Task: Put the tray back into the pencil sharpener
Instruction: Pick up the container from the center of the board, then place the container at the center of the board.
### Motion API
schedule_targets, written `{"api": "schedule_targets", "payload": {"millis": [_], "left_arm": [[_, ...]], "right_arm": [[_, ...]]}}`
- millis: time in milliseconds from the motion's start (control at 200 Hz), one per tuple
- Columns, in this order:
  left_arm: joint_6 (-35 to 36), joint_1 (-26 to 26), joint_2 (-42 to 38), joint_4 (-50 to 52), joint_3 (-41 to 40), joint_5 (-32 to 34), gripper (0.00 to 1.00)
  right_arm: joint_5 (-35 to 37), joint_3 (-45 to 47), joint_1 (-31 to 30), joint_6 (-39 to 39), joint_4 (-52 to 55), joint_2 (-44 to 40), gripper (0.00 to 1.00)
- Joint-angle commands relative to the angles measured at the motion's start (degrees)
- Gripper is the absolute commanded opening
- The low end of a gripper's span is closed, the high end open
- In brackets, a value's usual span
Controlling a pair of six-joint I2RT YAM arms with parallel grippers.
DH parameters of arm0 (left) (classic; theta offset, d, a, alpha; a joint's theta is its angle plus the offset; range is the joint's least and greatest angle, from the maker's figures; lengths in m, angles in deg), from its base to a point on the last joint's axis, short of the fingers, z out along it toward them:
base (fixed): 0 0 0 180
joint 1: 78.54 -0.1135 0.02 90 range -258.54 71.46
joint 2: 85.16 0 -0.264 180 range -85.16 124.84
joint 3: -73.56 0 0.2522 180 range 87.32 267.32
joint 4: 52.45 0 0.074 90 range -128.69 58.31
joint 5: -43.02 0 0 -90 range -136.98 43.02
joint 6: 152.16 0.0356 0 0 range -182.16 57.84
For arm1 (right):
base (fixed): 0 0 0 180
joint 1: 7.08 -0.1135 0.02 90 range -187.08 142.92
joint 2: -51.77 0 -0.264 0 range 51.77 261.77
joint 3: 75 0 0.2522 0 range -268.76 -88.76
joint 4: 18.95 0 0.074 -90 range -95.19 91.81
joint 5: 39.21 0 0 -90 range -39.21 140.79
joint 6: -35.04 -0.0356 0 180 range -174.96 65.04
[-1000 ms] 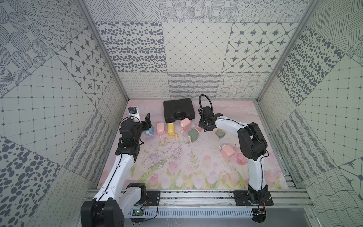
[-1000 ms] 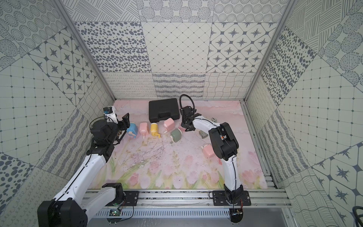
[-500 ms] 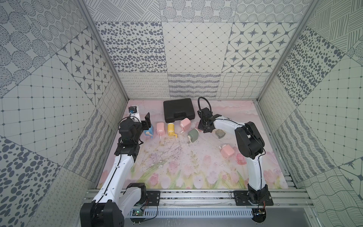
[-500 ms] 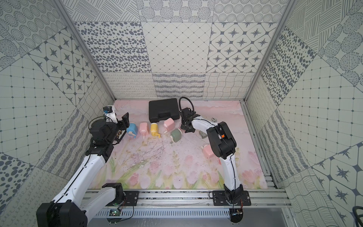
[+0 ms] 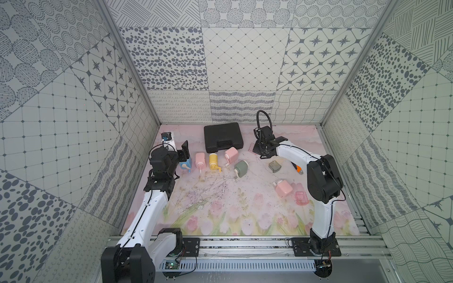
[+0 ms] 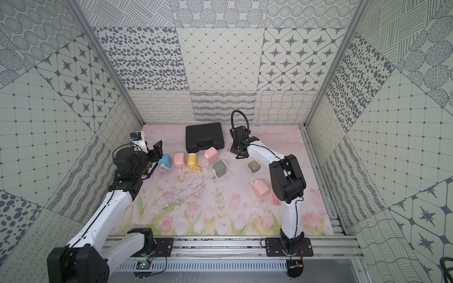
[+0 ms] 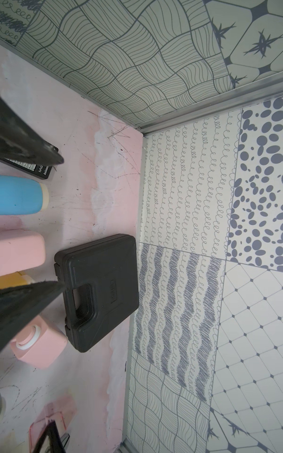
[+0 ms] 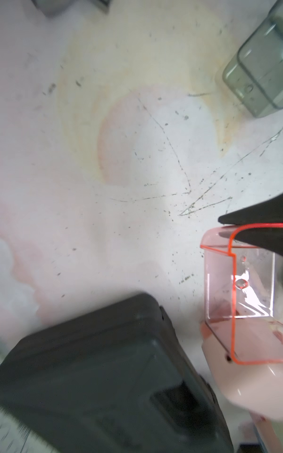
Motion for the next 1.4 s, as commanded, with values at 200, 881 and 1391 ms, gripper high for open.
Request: {"api": "schedule_targets", "payload": {"millis": [200, 881, 1391], "left_arm": [[-2.0, 0.2, -0.3, -0.2, 1.7, -3.3, 0.73], [-2.1, 0.4, 1.3, 1.8, 2.4, -1.4, 0.72], [1.7, 3.6, 4.3, 6.4, 5.2, -4.9, 0.71]], "right_arm": [[12.9, 15.1, -12.8, 4.3, 12.3, -19.5, 0.00], [5.7, 32.2, -28.4, -8.7, 6.1, -13.8, 0.00], [4.4, 36.6, -28.1, -9.0, 0.5, -15.3, 0.19]]}}
